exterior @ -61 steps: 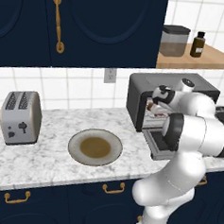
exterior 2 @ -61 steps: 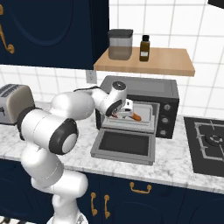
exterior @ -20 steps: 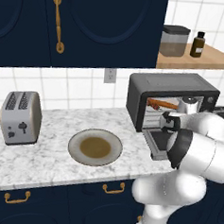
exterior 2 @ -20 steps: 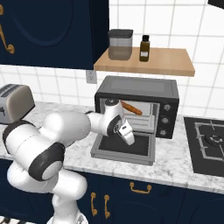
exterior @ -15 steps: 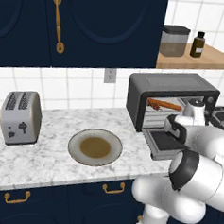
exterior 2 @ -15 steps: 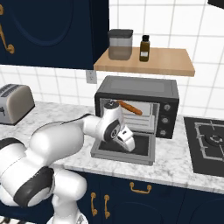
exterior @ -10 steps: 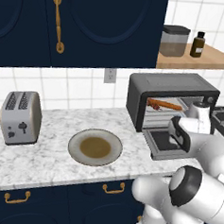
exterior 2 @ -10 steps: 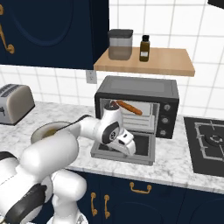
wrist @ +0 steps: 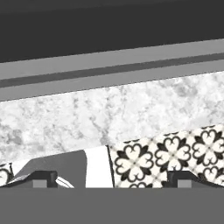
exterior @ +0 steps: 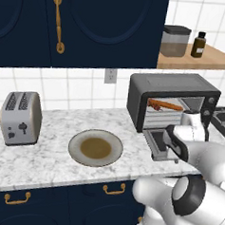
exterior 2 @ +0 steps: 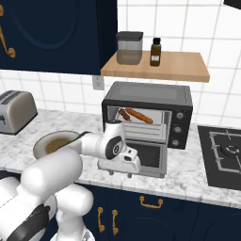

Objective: Pick up the kebab skewer and baguette bread, and place them inside the toaster oven. Close the toaster oven door and start by setting the timer.

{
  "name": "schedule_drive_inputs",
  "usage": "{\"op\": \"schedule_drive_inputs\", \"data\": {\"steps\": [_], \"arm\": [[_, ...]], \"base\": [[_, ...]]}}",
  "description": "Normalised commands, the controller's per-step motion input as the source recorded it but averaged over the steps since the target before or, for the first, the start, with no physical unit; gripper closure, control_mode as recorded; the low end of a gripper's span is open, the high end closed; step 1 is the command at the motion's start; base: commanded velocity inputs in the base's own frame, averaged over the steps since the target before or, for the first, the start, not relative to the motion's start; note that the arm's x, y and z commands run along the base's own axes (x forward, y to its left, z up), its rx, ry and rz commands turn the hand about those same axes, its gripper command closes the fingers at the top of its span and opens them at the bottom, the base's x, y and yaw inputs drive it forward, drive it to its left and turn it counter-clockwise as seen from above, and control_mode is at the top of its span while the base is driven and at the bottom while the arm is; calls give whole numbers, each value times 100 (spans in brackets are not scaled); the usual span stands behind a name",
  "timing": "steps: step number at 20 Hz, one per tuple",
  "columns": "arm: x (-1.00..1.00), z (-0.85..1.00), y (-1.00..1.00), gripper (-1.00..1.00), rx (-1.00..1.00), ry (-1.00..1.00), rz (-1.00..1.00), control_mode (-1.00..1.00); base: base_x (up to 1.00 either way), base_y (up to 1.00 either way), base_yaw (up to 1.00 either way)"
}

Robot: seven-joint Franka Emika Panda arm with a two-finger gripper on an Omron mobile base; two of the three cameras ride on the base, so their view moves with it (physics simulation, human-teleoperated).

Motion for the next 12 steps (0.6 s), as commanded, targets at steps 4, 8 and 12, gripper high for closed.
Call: {"op": "schedule_drive_inputs", "data": {"steps": [4, 8, 12], "arm": [[16, -35, 7, -100, 0, 10, 19, -100], [5, -33, 10, -100, 0, 0, 5, -100], [2, -15, 0, -100, 0, 0, 0, -100]], "base": [[0, 0, 0], [0, 0, 0], [0, 0, 0]]}}
